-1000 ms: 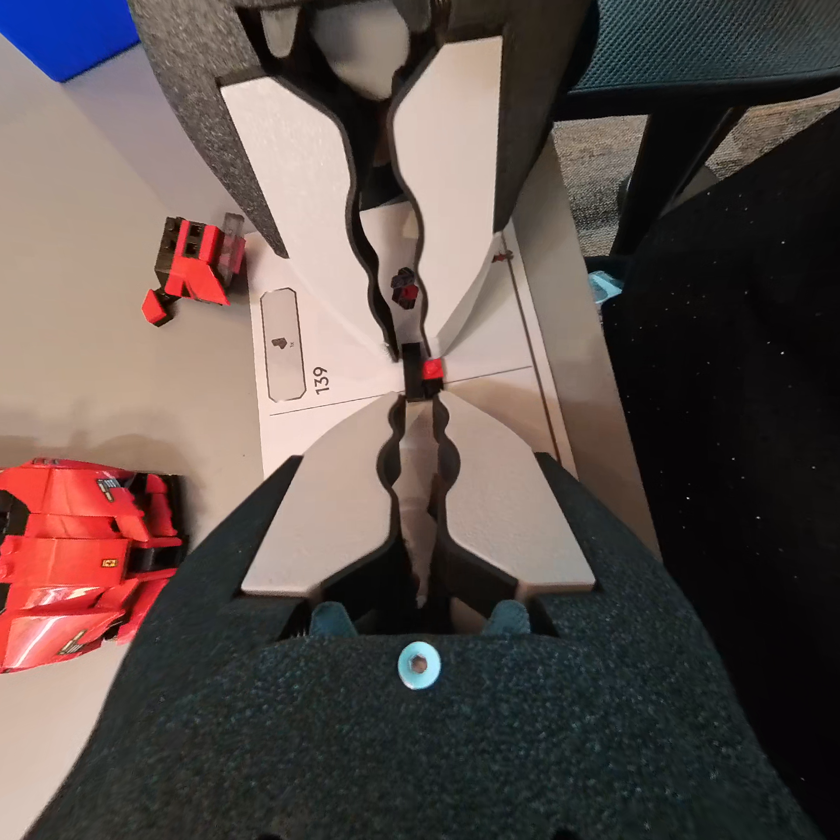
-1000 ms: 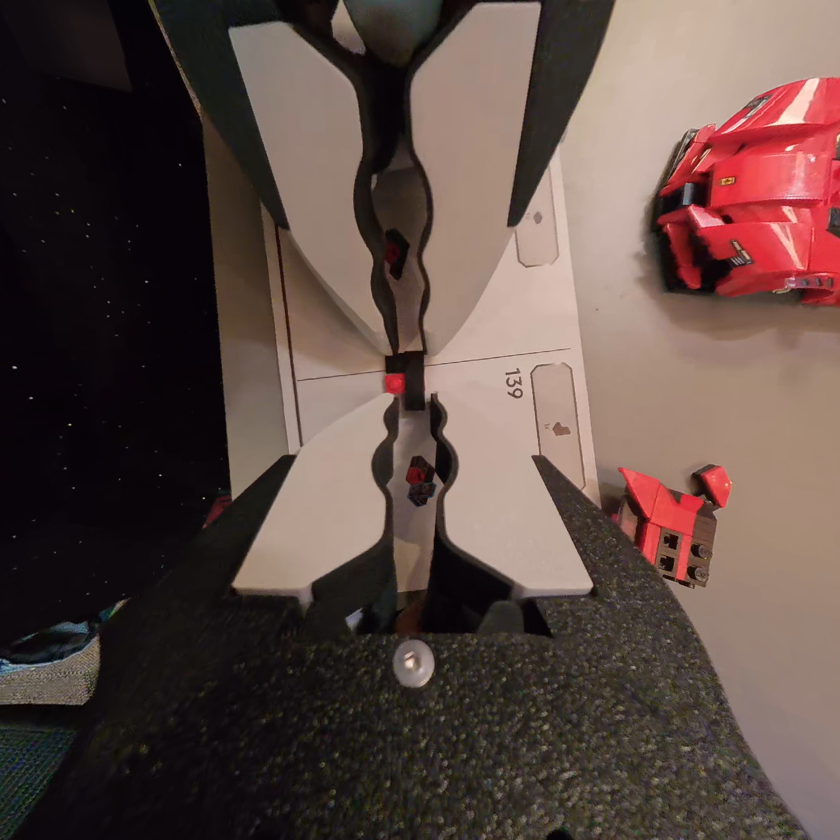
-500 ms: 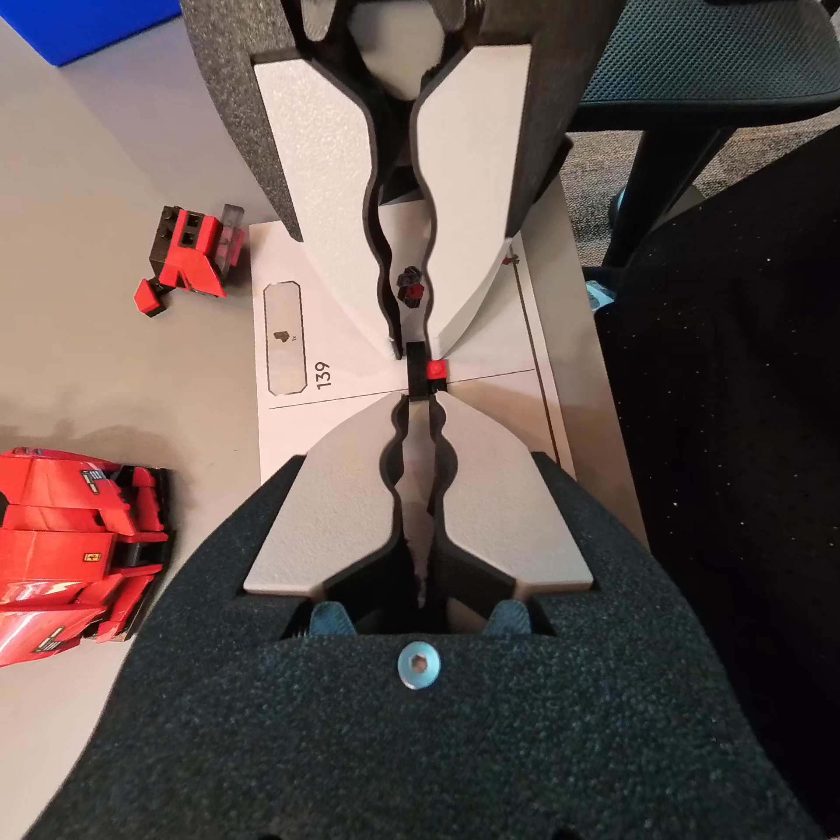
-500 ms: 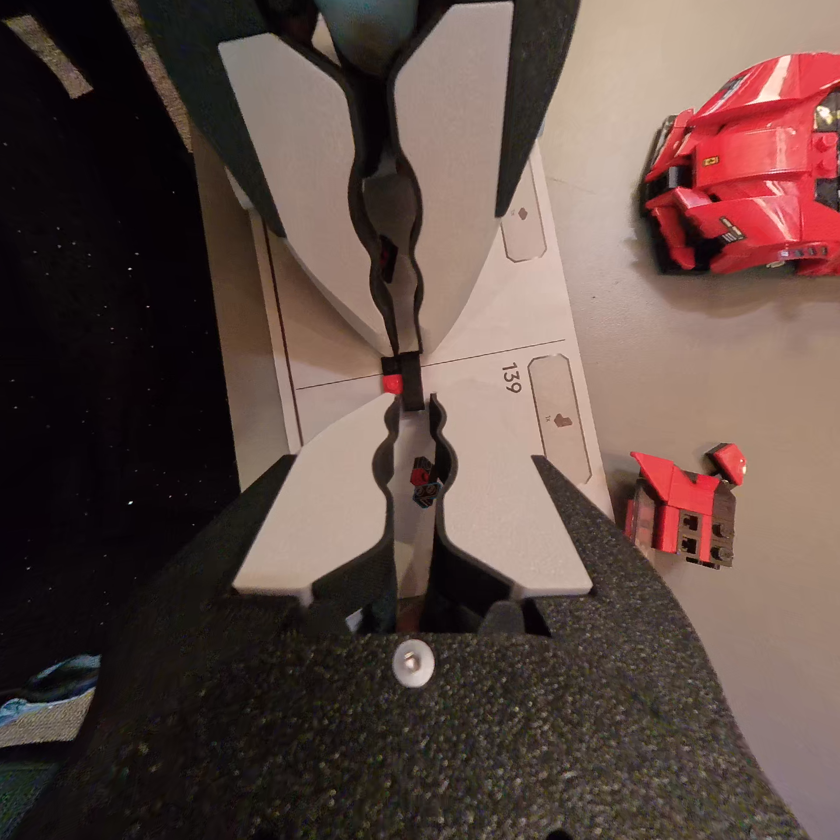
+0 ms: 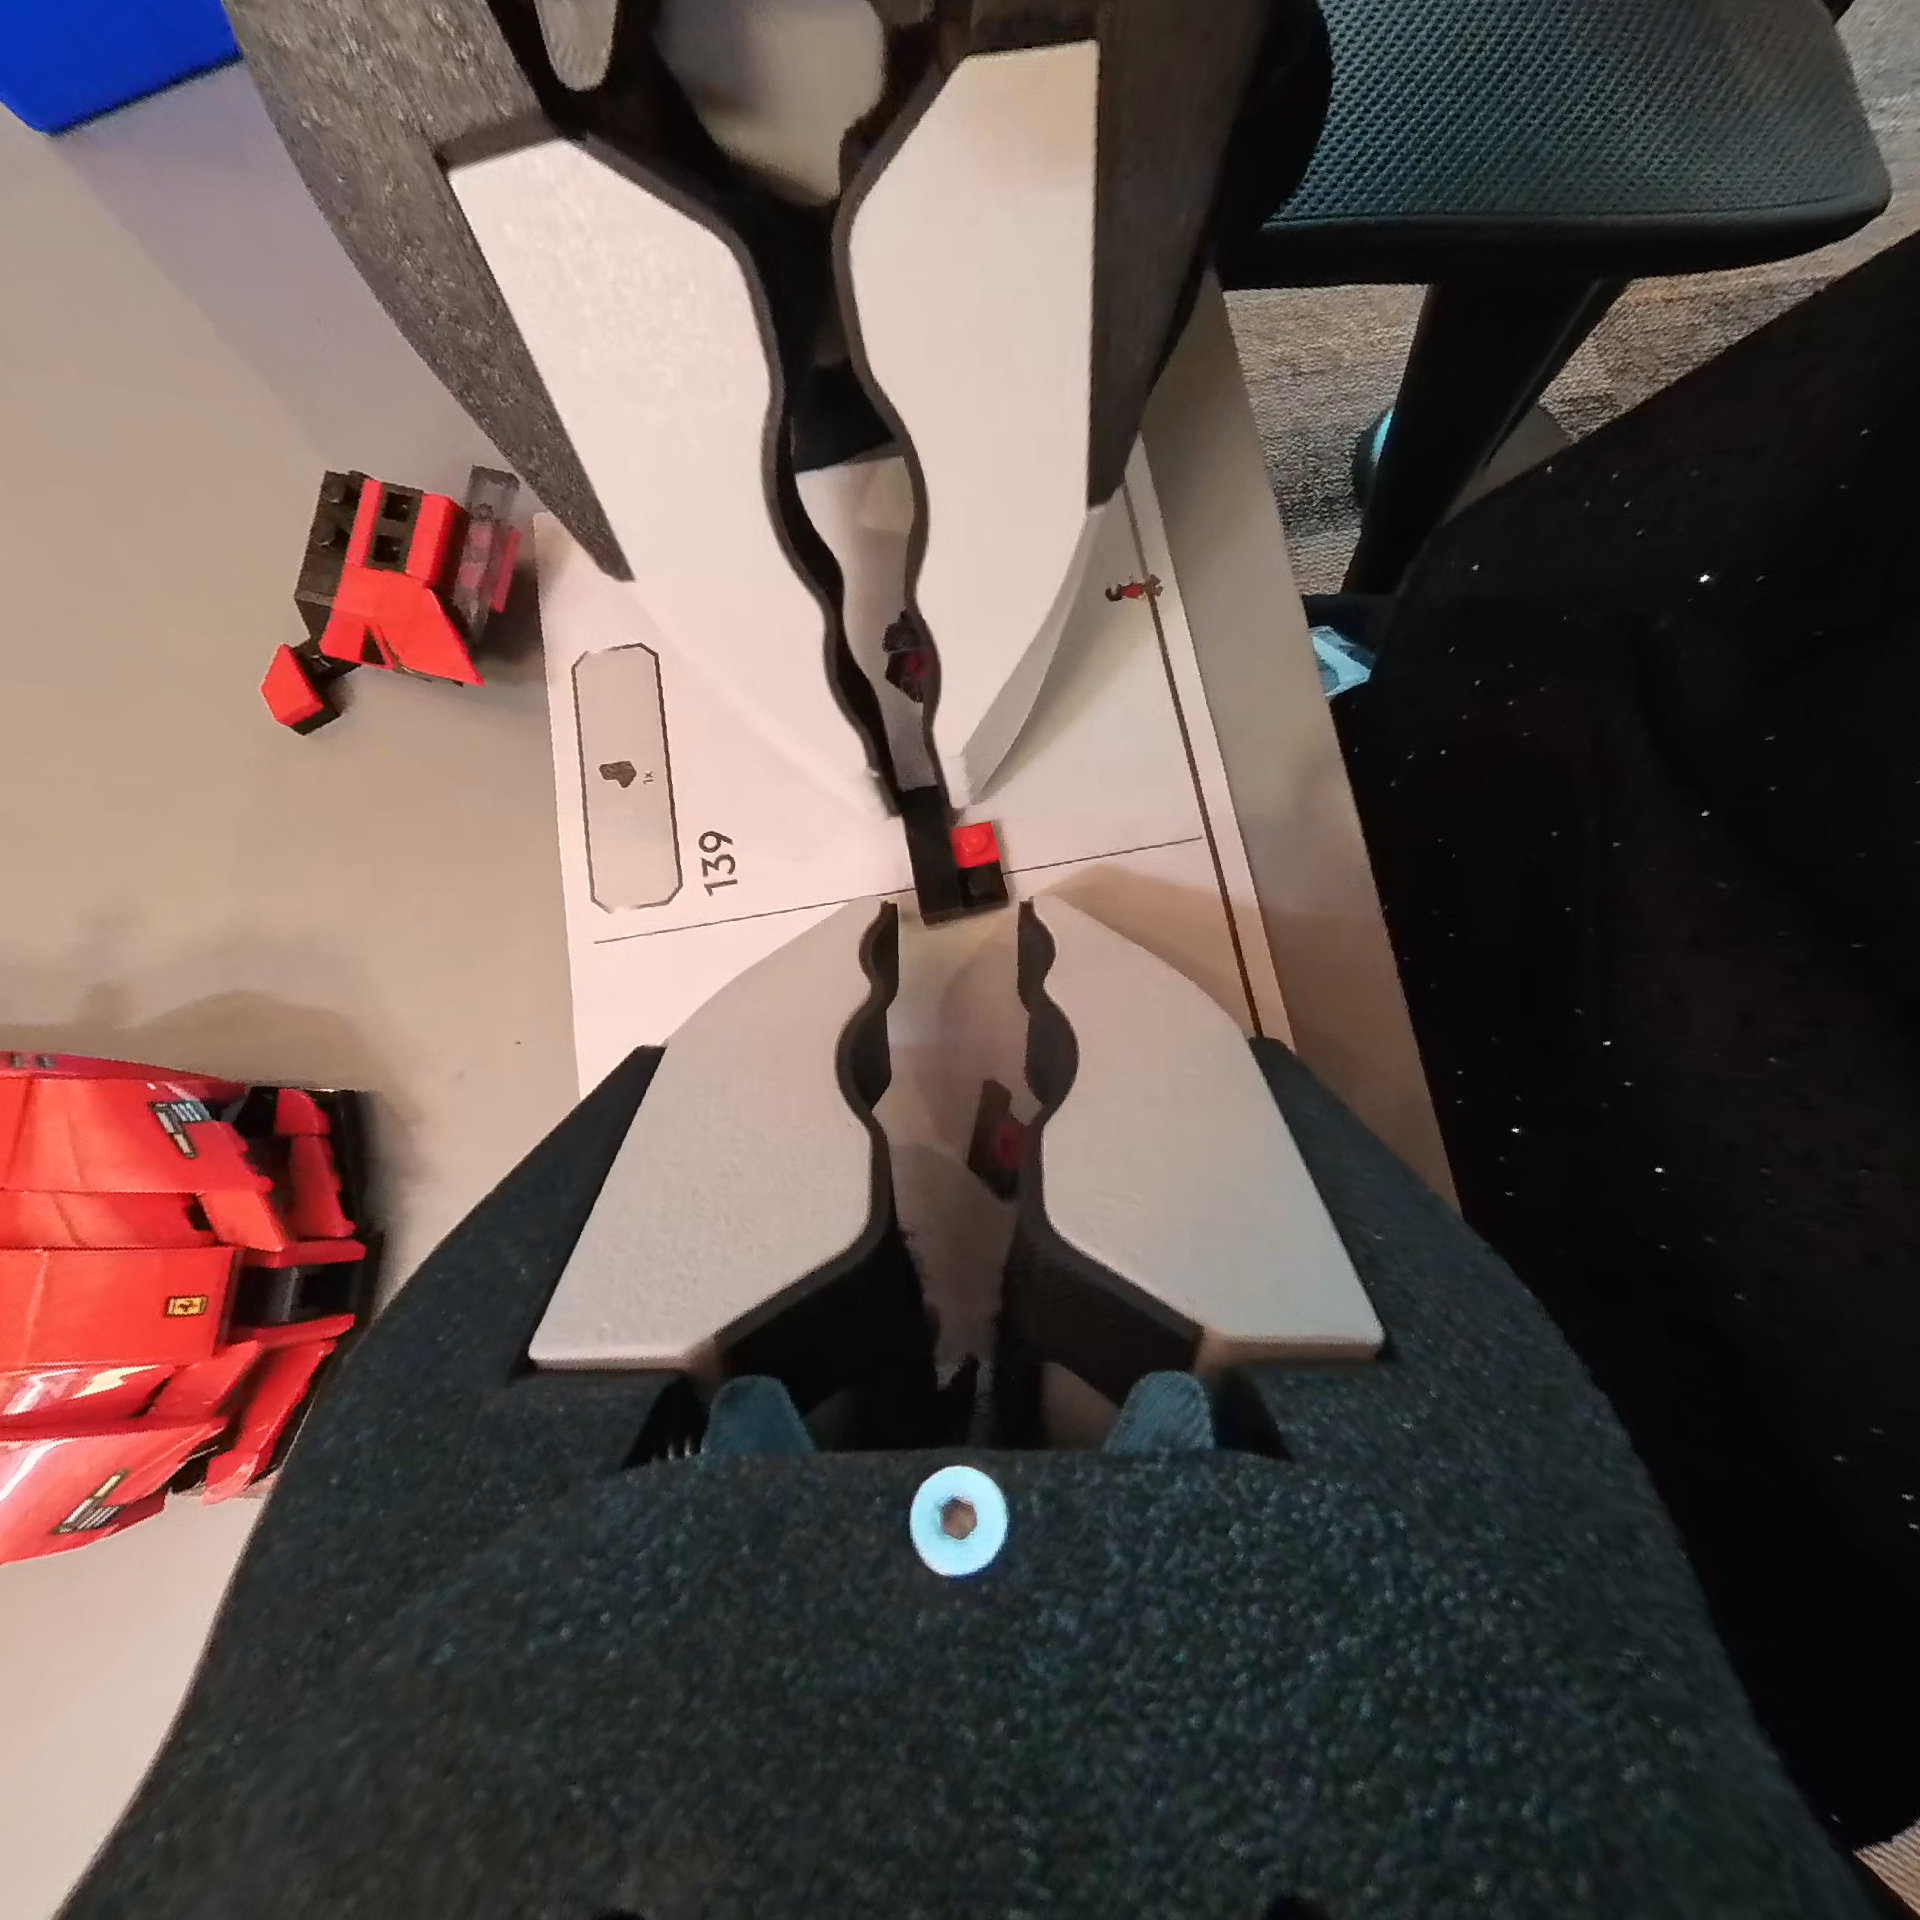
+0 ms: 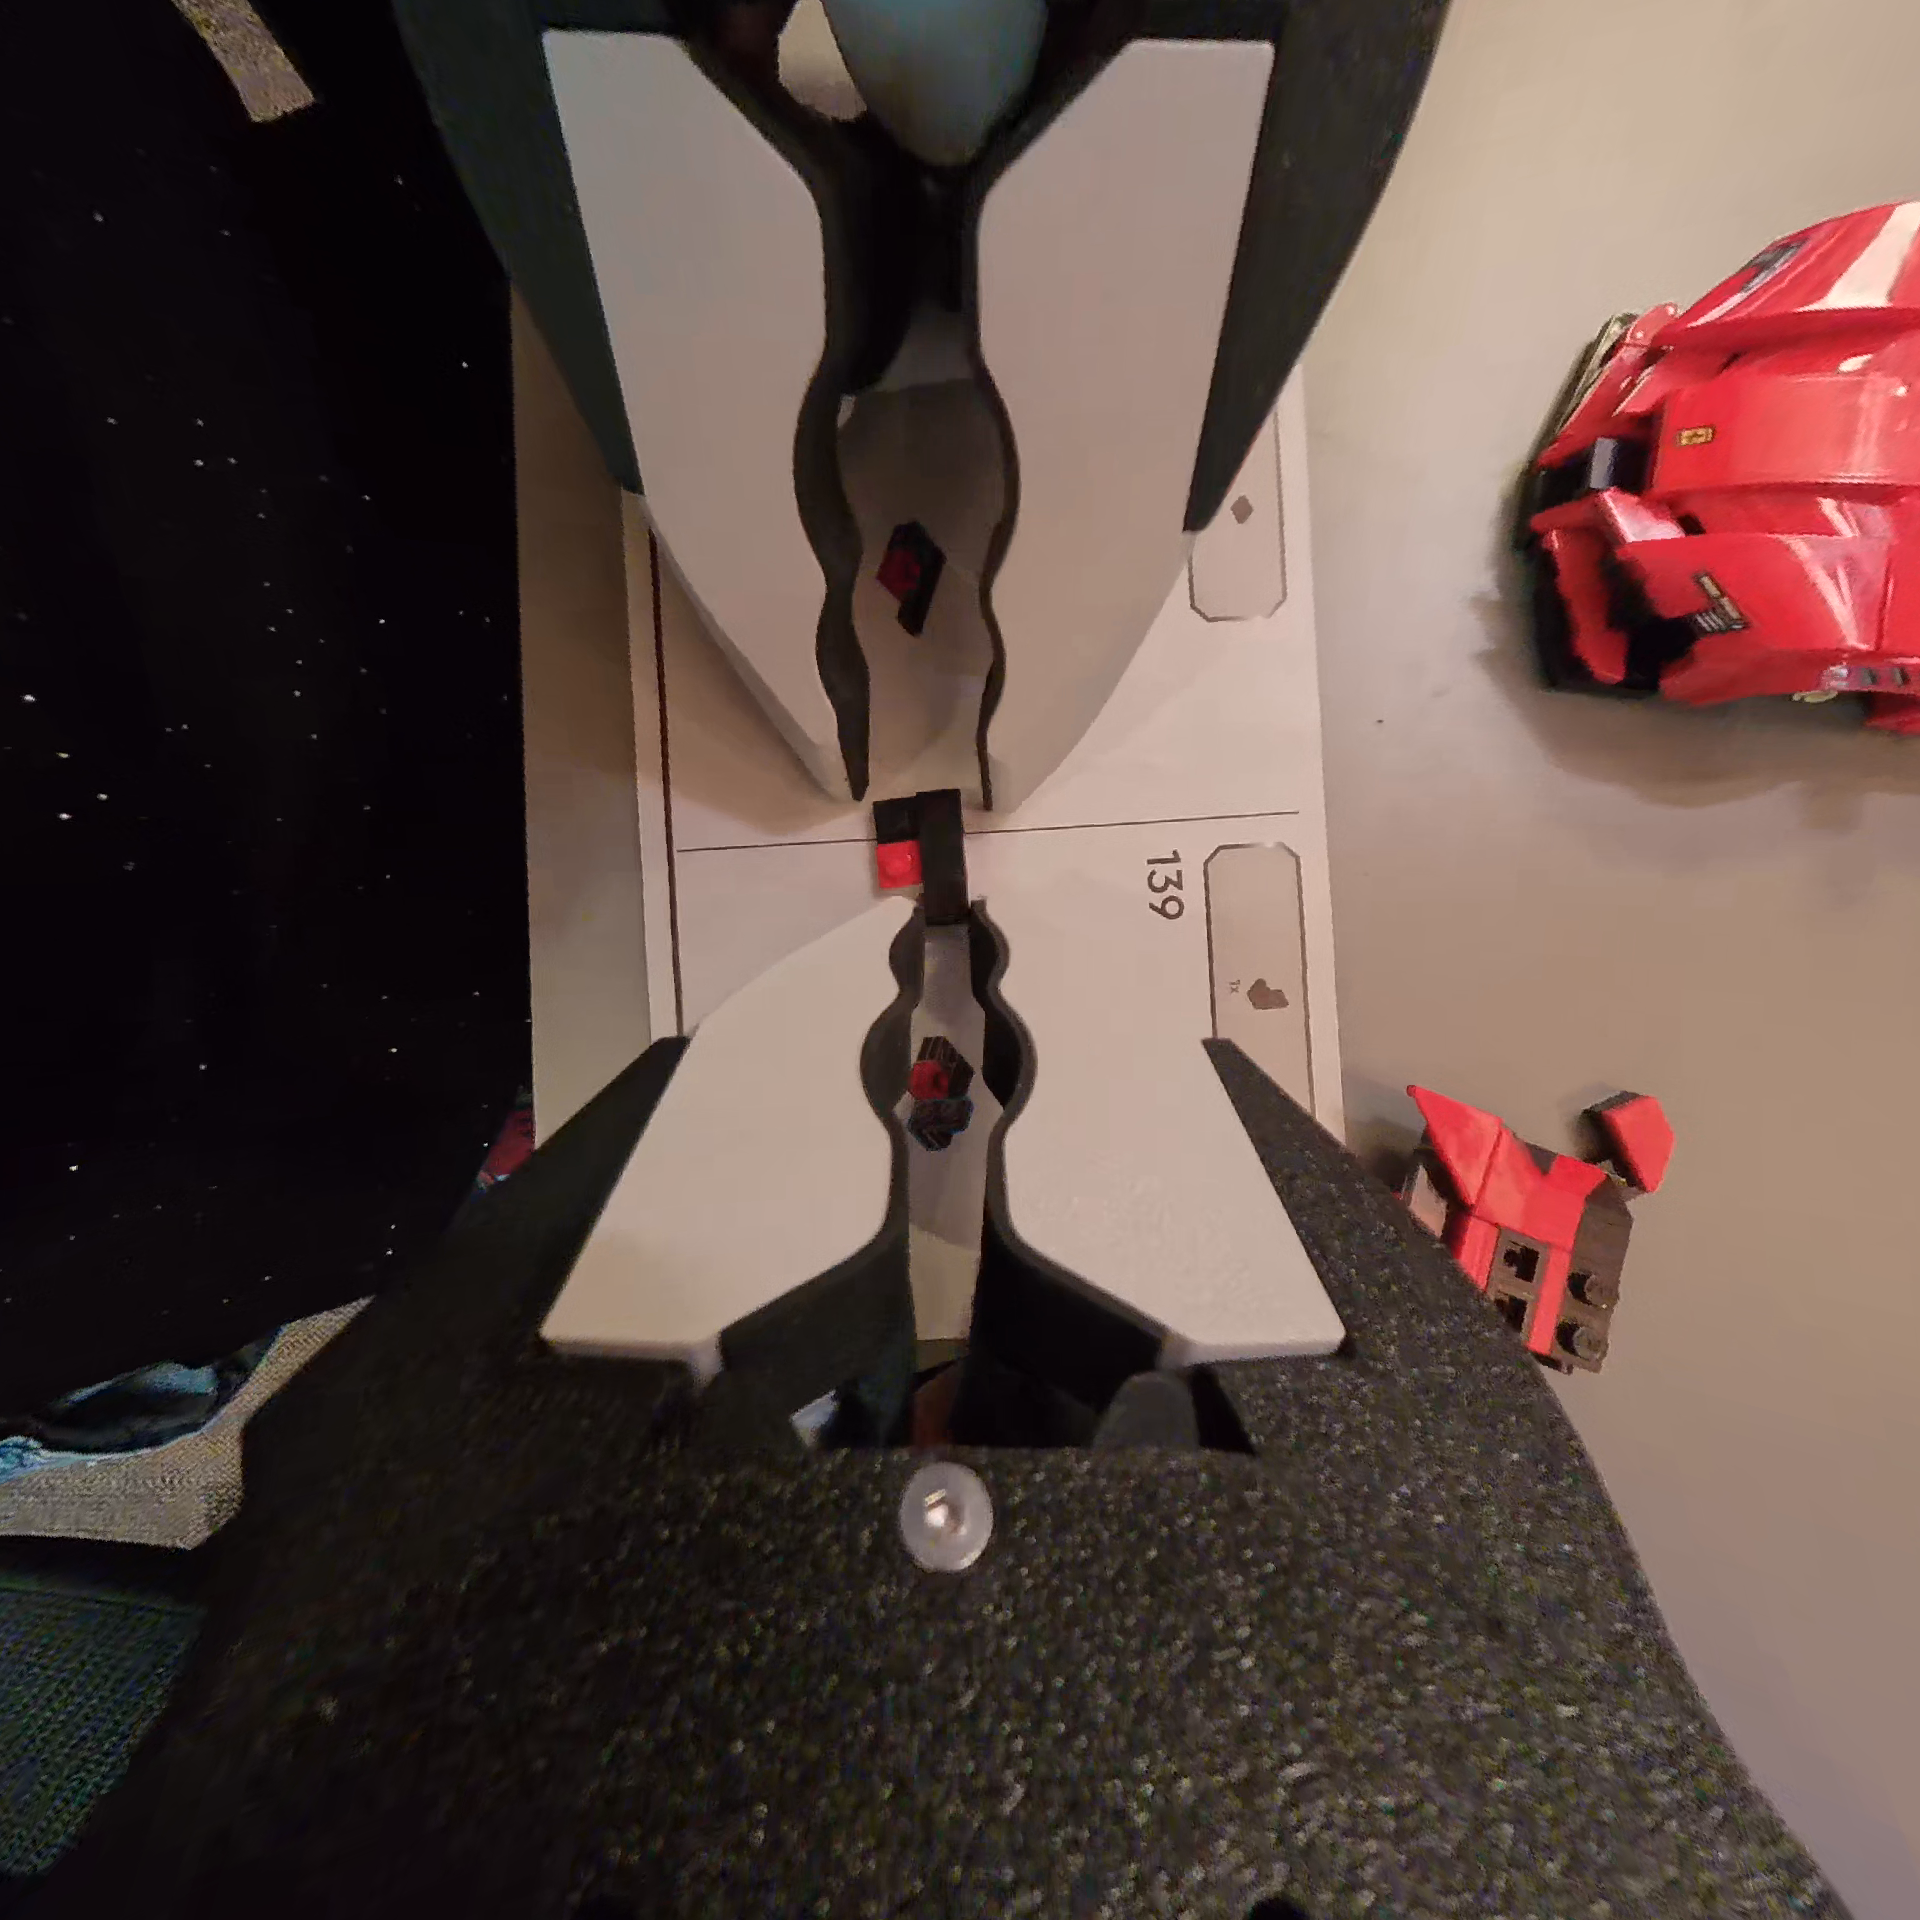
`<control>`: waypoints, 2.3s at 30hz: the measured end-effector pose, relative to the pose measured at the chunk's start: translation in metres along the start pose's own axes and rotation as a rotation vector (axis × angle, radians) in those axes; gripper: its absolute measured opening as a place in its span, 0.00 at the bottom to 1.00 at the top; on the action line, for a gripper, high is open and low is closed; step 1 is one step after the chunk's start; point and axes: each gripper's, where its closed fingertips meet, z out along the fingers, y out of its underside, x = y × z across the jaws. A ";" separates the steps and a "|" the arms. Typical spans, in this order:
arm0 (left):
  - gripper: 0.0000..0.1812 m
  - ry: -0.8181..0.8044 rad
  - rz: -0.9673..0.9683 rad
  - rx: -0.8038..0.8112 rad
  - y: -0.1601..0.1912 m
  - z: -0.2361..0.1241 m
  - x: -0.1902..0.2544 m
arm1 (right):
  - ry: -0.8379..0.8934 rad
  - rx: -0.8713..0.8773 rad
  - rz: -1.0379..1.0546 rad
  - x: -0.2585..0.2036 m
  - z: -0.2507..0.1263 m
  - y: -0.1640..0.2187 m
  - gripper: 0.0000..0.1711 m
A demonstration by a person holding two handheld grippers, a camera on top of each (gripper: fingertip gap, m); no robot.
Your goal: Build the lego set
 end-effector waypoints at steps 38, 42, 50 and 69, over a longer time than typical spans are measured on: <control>0.09 0.072 0.020 0.028 -0.002 0.003 0.007 | -0.031 -0.031 -0.091 -0.008 0.003 -0.005 0.05; 0.09 0.076 0.024 0.029 -0.002 0.003 0.008 | -0.036 -0.035 -0.090 -0.009 0.003 -0.005 0.05; 0.09 0.080 0.023 0.029 -0.002 0.003 0.007 | -0.029 -0.049 -0.110 -0.009 0.003 -0.005 0.05; 0.23 -0.143 -0.093 0.142 0.007 -0.076 -0.006 | 0.000 0.015 0.055 -0.013 -0.005 -0.006 0.13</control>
